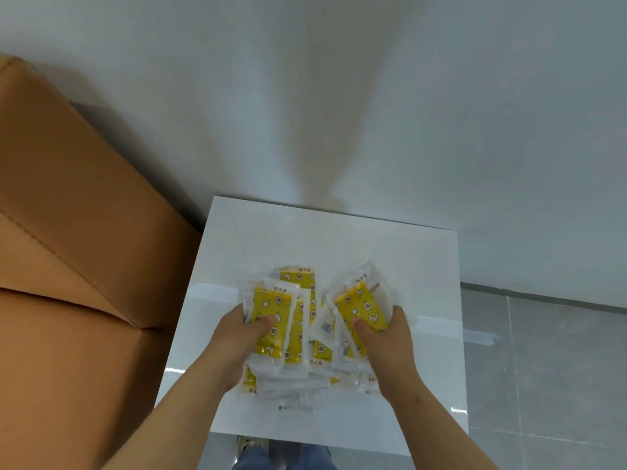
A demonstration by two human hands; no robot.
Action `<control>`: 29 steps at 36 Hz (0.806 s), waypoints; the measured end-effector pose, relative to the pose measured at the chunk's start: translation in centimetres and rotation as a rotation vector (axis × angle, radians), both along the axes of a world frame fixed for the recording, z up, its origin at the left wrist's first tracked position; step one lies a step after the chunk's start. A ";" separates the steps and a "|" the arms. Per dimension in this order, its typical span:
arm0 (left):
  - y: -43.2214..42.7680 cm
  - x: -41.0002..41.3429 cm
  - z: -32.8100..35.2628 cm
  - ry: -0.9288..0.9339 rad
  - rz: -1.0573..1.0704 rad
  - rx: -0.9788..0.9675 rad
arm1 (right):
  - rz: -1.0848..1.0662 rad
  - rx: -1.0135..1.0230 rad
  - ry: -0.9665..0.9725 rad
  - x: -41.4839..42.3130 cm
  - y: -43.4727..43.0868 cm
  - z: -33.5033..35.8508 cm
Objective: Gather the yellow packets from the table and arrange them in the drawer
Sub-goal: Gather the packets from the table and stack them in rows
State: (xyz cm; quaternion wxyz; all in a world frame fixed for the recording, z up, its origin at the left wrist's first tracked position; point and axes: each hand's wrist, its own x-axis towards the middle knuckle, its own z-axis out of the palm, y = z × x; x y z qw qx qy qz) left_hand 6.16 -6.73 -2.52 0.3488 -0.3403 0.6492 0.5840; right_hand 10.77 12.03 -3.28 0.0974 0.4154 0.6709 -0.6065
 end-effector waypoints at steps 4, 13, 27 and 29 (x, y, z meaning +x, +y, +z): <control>-0.1 0.0 0.3 0.023 -0.031 -0.017 | -0.026 -0.009 -0.021 0.4 0.5 0.3; 0.8 0.1 1.7 0.089 0.029 -0.026 | -0.109 -0.149 -0.025 1.1 0.6 1.9; 4.5 -1.8 0.5 0.212 -0.214 -0.221 | 0.251 0.277 -0.154 -1.2 3.5 -0.3; 4.8 -1.9 -0.1 0.217 -0.305 -0.337 | 0.395 0.504 -0.277 -1.4 3.8 -0.7</control>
